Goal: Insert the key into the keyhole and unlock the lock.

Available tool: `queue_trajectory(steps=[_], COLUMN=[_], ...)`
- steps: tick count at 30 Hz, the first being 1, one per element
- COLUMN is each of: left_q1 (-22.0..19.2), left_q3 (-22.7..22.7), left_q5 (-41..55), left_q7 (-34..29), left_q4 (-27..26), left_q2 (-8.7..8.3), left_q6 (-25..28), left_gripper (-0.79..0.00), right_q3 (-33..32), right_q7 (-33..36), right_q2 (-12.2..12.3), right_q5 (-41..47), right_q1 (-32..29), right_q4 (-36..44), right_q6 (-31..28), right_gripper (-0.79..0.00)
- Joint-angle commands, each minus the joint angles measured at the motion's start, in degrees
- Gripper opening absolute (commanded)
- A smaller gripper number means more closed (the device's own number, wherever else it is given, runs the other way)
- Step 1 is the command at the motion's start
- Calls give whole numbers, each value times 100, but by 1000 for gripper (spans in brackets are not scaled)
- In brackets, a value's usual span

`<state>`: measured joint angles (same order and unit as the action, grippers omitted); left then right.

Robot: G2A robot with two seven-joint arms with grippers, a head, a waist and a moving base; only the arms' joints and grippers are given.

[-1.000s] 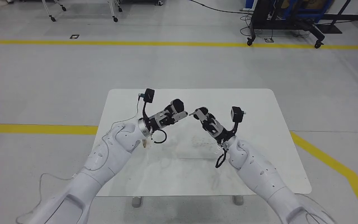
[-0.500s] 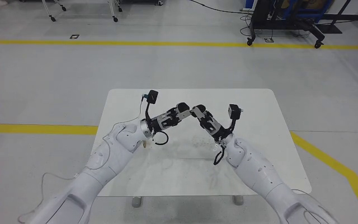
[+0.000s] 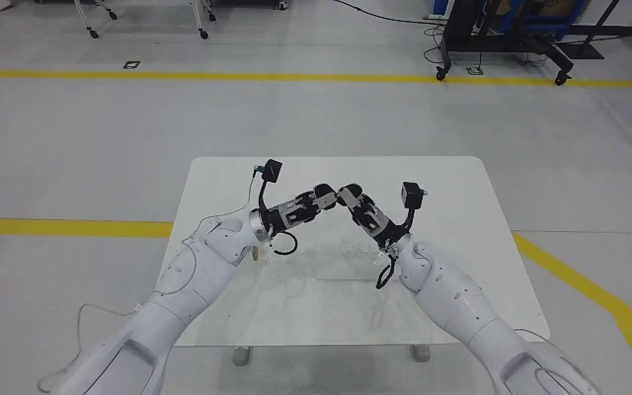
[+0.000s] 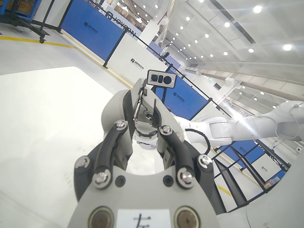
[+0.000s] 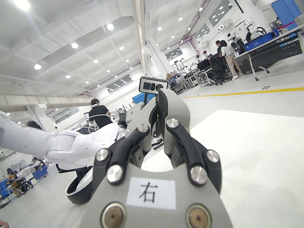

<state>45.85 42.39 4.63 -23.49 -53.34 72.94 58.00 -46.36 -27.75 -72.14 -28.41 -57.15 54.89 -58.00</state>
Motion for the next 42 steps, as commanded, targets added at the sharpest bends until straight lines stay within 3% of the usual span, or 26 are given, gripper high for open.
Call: queue_trajectory(steps=[1,13,14,15,20,32,37,40,42], left_q1=[-8,-4,-3,0,-48,-48,73,118,154], left_q3=[40,214,237,266,444,444,597,770,899], left_q5=[-7,-189,-230,-282,-1018,-1018,-1487,-1531,-1366], left_q7=[-30,-101,-67,-17,622,622,773,472,-232], left_q4=[47,170,159,146,194,194,-296,-403,-502], left_q2=[20,128,134,138,152,152,108,19,-93], left_q6=[0,0,0,0,0,0,-543,-647,-690], left_gripper=[-785,-785,-785,-785,-785,-785,-785,-785,-785], right_q3=[13,84,107,107,107,107,107,22,-92], right_q7=[-17,-100,-29,-29,-29,-29,-29,472,963], right_q2=[2,2,4,4,4,4,4,72,191], right_q5=[-11,-181,-201,-201,-201,-201,-201,-684,-963], right_q1=[18,93,102,102,102,102,102,126,115], right_q4=[-16,-122,-165,-165,-165,-165,-165,-97,-12], right_q6=[0,0,0,0,0,0,0,277,0], right_gripper=[-785,-773,-25,0,0,0,0,0,0])
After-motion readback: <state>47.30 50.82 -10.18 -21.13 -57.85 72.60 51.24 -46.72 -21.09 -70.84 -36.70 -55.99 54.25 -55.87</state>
